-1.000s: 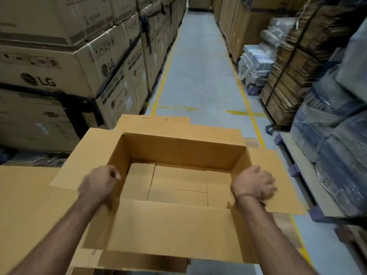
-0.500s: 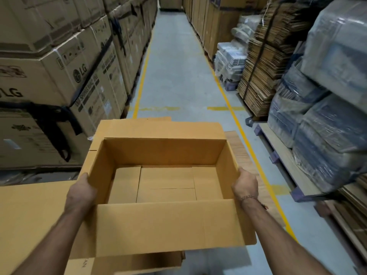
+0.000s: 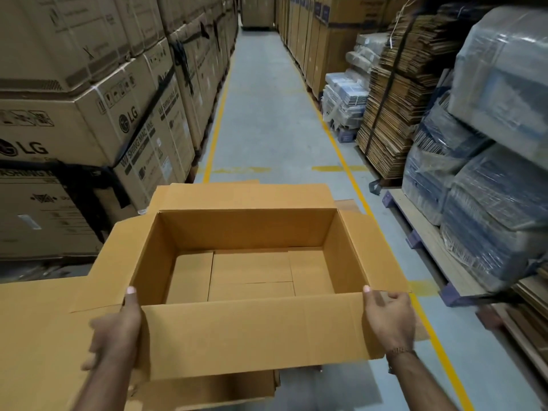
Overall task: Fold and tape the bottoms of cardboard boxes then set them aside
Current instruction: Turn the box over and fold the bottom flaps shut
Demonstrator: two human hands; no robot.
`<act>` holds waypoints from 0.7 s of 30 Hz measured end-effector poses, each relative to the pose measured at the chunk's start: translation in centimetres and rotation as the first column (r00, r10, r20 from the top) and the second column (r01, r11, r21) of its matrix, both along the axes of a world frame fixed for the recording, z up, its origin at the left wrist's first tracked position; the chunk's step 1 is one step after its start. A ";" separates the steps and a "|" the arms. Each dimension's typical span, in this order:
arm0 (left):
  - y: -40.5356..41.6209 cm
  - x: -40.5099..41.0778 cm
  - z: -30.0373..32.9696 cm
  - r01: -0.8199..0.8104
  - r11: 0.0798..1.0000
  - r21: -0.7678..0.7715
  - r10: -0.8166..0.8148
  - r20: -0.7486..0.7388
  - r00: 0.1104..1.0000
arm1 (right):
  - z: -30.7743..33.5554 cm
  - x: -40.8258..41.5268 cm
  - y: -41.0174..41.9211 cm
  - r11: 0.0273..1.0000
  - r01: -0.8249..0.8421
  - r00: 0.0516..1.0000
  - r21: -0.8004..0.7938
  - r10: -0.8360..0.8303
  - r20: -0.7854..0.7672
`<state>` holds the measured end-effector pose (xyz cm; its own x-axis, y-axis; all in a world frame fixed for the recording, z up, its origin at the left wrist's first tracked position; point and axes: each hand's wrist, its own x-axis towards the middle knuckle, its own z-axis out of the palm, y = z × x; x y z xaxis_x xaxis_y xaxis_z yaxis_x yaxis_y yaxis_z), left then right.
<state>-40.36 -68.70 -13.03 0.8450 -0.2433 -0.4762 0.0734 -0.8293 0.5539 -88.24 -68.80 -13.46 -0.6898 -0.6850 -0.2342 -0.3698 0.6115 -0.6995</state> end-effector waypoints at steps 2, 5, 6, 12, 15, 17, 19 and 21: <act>1.0 -1.0 0.8 0.121 0.984 -0.133 -0.126 -0.033 0.991 | -0.6 0.3 -0.5 0.997 -0.075 0.979 0.006 0.073 0.188; 1.7 -1.6 2.9 0.253 0.931 -0.262 -0.274 -0.044 0.961 | -0.2 0.4 -1.1 0.980 -0.193 0.934 -0.056 0.201 0.296; 1.9 -1.8 3.9 0.264 0.918 -0.297 -0.294 -0.062 0.954 | 0.8 0.3 -1.2 0.969 -0.229 0.923 -0.097 0.247 0.294; 2.2 -0.2 11.1 0.312 0.813 -0.492 -0.411 -0.106 0.905 | 9.7 -2.7 -2.4 0.877 -0.320 0.734 -0.358 0.468 0.491; 1.8 2.3 13.7 0.312 0.744 -0.591 -0.453 -0.103 0.886 | 12.0 -4.0 -4.2 0.848 -0.250 0.709 -0.467 0.488 0.508; 1.1 3.7 14.1 0.321 0.711 -0.625 -0.514 -0.151 0.845 | 11.9 -4.6 -5.5 0.826 -0.261 0.697 -0.499 0.519 0.495; 0.3 3.5 13.7 0.366 0.717 -0.594 -0.547 -0.152 0.823 | 11.7 -3.9 -6.2 0.817 -0.296 0.707 -0.495 0.536 0.461; -0.2 2.1 12.5 0.435 0.715 -0.548 -0.579 -0.114 0.808 | 10.4 -2.4 -6.3 0.811 -0.368 0.747 -0.454 0.549 0.375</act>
